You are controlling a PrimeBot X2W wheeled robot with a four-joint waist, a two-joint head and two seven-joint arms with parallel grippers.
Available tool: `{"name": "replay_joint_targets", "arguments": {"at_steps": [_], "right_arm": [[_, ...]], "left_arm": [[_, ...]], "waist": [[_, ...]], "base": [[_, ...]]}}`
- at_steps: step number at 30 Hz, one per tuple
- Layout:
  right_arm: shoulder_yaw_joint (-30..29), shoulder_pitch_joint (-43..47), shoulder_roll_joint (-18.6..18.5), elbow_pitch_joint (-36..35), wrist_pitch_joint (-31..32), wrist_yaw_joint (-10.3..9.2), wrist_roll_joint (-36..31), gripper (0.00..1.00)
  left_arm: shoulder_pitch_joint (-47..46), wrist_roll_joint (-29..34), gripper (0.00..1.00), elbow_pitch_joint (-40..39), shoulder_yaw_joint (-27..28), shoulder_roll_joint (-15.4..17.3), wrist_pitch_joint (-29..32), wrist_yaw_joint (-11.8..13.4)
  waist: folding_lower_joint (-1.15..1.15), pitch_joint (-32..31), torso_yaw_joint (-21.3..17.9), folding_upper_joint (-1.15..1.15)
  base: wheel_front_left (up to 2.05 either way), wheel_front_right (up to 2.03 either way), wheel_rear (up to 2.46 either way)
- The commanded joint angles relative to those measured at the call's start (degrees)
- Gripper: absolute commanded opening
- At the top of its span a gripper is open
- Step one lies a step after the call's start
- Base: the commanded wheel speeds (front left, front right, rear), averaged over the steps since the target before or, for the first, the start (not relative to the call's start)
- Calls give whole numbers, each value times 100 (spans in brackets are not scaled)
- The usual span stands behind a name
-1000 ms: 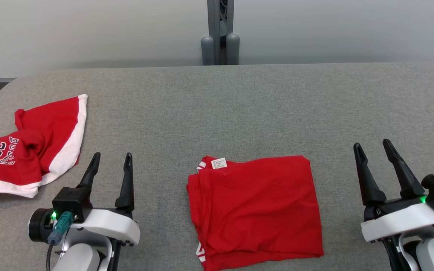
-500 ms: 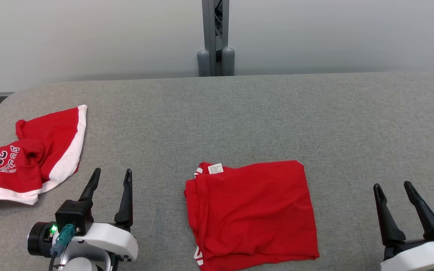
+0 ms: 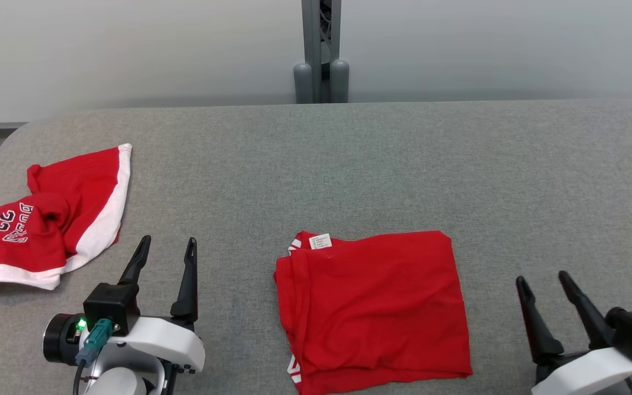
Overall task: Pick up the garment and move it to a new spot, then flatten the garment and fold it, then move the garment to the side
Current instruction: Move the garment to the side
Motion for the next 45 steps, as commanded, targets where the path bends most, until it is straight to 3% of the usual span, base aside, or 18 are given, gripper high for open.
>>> {"name": "replay_joint_targets", "arguments": {"at_steps": [1, 9, 17, 18, 19, 20, 24, 26, 31, 45], "right_arm": [[127, -93, -55, 156, 54, 0, 47, 100], [794, -606, -11, 1327, -101, 0, 361, 100], [1078, -1025, 67, 2335, 371, -1, 388, 100], [1092, -1064, 90, 2389, 397, -1, 399, 44], [1076, -1104, 113, 2441, 410, -1, 410, 18], [1075, -1135, 125, 2482, 430, 0, 389, 0], [1032, -1277, 99, 2423, 178, -2, 147, 0], [800, -1370, -46, 2351, -37, -18, -421, 0], [265, -1358, 188, 2208, -294, -11, -1236, 0], [-643, -1340, 337, 2178, -648, -5, -1431, 0]], "left_arm": [[-82, 0, 100, -12, 1, 3, -28, -1], [-282, 51, 100, 35, -83, -96, -70, -85], [-386, 62, 100, 73, -84, -168, -122, -90], [-390, 66, 100, 79, -81, -173, -129, -90], [-401, 71, 100, 85, -82, -178, -133, -93], [-426, 75, 100, 90, -86, -184, -140, -103], [-526, 114, 100, 71, -93, -169, -149, -137], [-576, 160, 100, 54, -108, -129, -155, -133], [-698, 275, 100, -159, -203, -83, -100, -137], [-957, 625, 100, -1023, -550, 213, 461, -149]], "waist": [[0, 81, 85, 0], [0, 429, 448, 0], [0, 711, 551, 0], [0, 739, 542, 0], [0, 763, 526, 0], [0, 782, 511, 0], [0, 854, 387, 0], [0, 888, 276, 0], [0, 944, -127, 0], [0, 1166, -1686, 0]], "base": [[0, 0, 0], [0, 0, 0], [0, 0, 0], [0, 0, 0], [0, 0, 0], [0, 0, 0], [0, 0, 0], [0, 0, 0], [0, 0, 0], [0, 0, 0]]}}
